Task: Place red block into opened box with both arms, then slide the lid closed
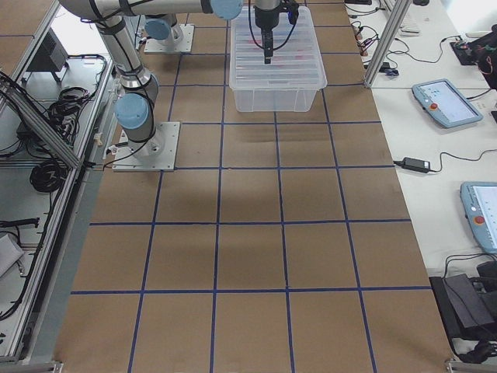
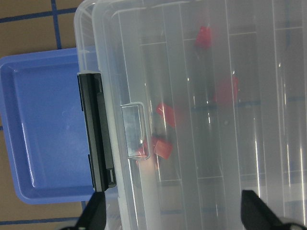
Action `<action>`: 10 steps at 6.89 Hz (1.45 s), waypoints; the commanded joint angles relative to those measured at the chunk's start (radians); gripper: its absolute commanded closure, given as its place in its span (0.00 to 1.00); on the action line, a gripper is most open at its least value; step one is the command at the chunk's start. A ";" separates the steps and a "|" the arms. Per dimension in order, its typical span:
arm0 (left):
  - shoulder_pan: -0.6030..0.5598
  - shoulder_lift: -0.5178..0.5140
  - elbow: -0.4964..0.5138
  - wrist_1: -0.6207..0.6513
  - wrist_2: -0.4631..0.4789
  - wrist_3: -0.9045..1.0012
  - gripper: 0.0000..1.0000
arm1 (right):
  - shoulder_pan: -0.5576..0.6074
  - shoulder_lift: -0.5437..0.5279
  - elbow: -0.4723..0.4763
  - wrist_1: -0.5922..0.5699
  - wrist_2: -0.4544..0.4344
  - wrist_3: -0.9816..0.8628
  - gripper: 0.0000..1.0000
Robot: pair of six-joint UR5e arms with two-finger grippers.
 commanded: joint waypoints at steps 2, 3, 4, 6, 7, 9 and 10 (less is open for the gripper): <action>-0.003 0.041 -0.032 -0.021 0.000 0.000 0.00 | -0.001 0.021 -0.017 -0.001 0.006 0.003 0.00; 0.005 0.043 -0.035 -0.021 -0.009 -0.002 0.00 | -0.001 0.021 -0.020 -0.001 -0.007 0.003 0.00; 0.010 0.042 -0.035 -0.020 -0.014 0.000 0.00 | -0.001 0.019 -0.018 0.002 -0.010 0.003 0.00; 0.010 0.020 -0.029 -0.009 -0.002 0.000 0.00 | -0.001 0.018 -0.012 0.002 -0.004 0.003 0.00; 0.010 0.035 -0.035 -0.009 -0.003 0.001 0.00 | -0.001 0.016 -0.011 0.002 -0.001 0.003 0.00; 0.005 0.038 -0.035 -0.011 -0.003 0.007 0.00 | -0.001 0.013 -0.009 0.004 0.001 0.003 0.00; 0.005 0.039 -0.035 -0.011 -0.003 0.007 0.00 | -0.001 0.014 -0.011 0.001 -0.001 0.003 0.00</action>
